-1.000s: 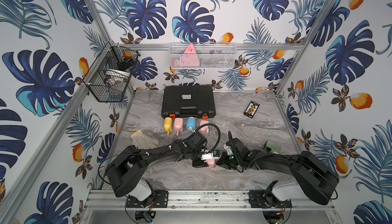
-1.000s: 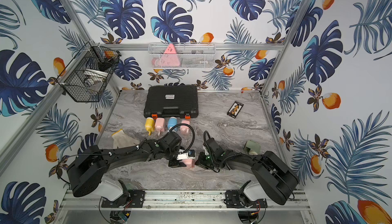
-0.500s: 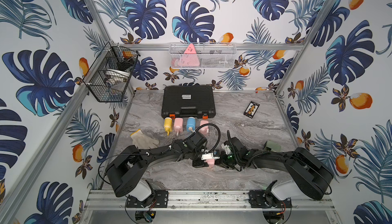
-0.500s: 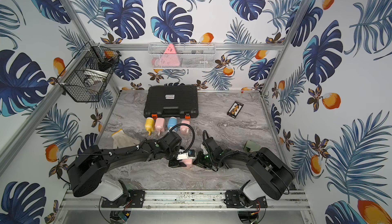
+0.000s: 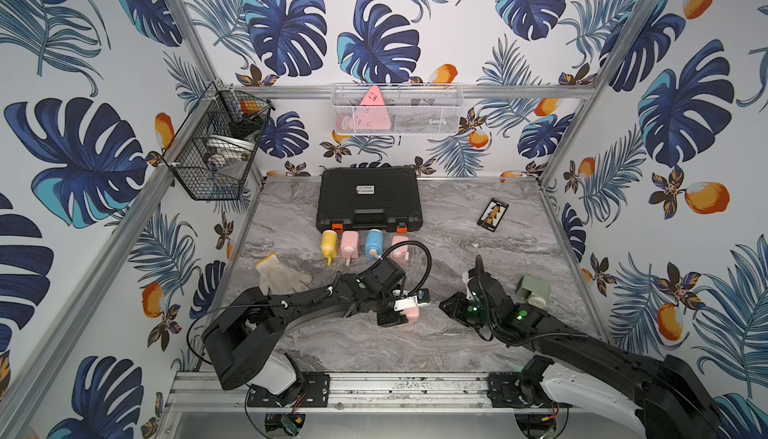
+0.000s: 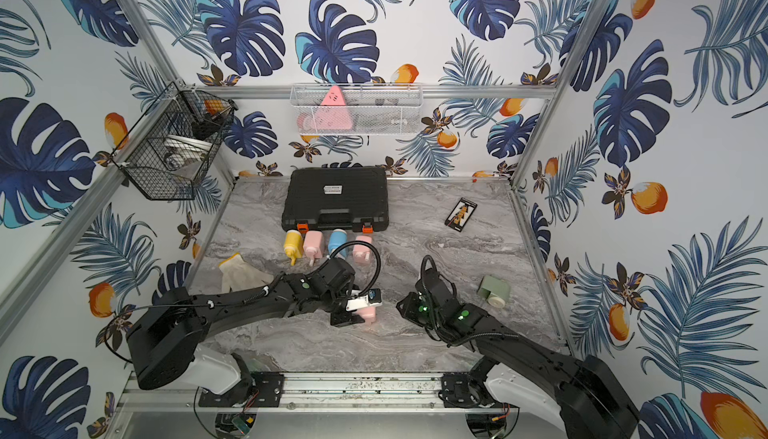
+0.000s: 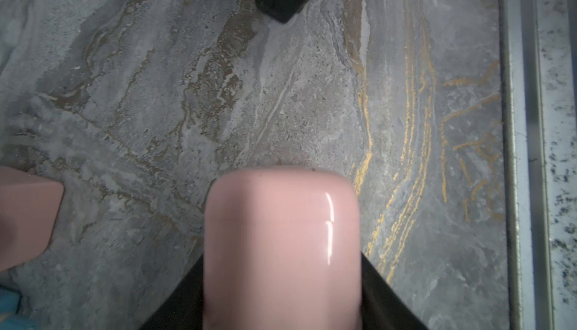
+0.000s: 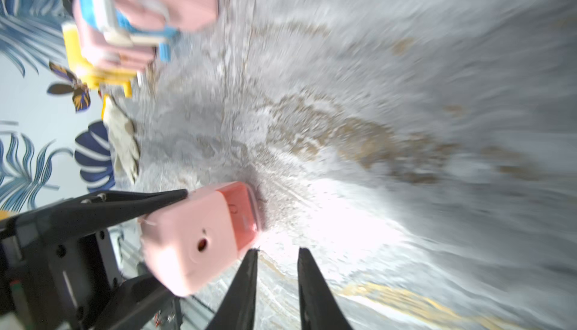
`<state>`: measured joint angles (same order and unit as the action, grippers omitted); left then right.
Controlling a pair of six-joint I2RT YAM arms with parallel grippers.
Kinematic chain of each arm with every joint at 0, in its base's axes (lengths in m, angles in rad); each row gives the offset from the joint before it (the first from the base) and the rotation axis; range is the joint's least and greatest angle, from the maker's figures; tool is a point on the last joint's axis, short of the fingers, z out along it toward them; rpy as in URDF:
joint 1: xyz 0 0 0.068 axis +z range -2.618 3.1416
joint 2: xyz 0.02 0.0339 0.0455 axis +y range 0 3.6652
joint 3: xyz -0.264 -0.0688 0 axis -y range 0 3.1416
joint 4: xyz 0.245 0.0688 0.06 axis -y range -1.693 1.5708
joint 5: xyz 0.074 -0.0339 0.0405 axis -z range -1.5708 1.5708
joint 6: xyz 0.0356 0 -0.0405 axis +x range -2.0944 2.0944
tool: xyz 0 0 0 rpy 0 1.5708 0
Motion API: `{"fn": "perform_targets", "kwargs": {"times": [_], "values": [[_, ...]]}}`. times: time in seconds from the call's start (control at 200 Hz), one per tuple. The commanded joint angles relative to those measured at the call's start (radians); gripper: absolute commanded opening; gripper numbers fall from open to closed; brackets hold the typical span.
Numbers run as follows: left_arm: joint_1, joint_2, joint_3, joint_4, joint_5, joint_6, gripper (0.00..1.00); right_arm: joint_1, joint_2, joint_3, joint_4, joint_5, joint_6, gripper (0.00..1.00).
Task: Put the tray back into the pencil sharpener
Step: Close the container of the pencil sharpener, then place the pencil sharpener at the center of the board.
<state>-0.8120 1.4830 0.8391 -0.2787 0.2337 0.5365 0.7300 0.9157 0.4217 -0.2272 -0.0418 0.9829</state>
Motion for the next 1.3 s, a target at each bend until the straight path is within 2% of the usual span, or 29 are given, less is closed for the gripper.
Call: {"fn": "perform_targets", "kwargs": {"times": [0.0, 0.095, 0.315, 0.53, 0.646, 0.736, 0.906, 1.086, 1.291], "values": [[-0.001, -0.033, 0.032, 0.076, -0.015, -0.129, 0.35, -0.002, -0.094, 0.015, -0.184, 0.199, -0.016, 0.29], [-0.001, -0.051, 0.052, 0.127, -0.019, -0.21, 0.31, -0.002, -0.165, 0.021, -0.226, 0.254, -0.024, 0.3], [-0.007, -0.037, 0.135, 0.143, -0.038, -0.303, 0.0, -0.003, -0.218, 0.002, -0.247, 0.296, -0.019, 0.32], [-0.043, 0.005, 0.218, 0.137, -0.164, -0.443, 0.0, -0.003, -0.246, -0.008, -0.26, 0.311, -0.004, 0.33], [-0.077, 0.083, 0.322, 0.041, -0.318, -0.573, 0.0, -0.003, -0.273, -0.019, -0.261, 0.328, -0.01, 0.33], [-0.088, 0.169, 0.436, -0.086, -0.39, -0.648, 0.0, -0.003, -0.284, -0.027, -0.266, 0.334, 0.001, 0.33], [-0.116, 0.269, 0.558, -0.173, -0.453, -0.738, 0.0, -0.004, -0.314, -0.032, -0.288, 0.339, 0.016, 0.33], [-0.117, 0.4, 0.738, -0.332, -0.556, -0.896, 0.0, -0.003, -0.342, -0.034, -0.31, 0.355, 0.017, 0.34], [-0.116, 0.489, 0.849, -0.387, -0.679, -1.024, 0.0, -0.004, -0.342, -0.031, -0.314, 0.357, 0.013, 0.33]]}}
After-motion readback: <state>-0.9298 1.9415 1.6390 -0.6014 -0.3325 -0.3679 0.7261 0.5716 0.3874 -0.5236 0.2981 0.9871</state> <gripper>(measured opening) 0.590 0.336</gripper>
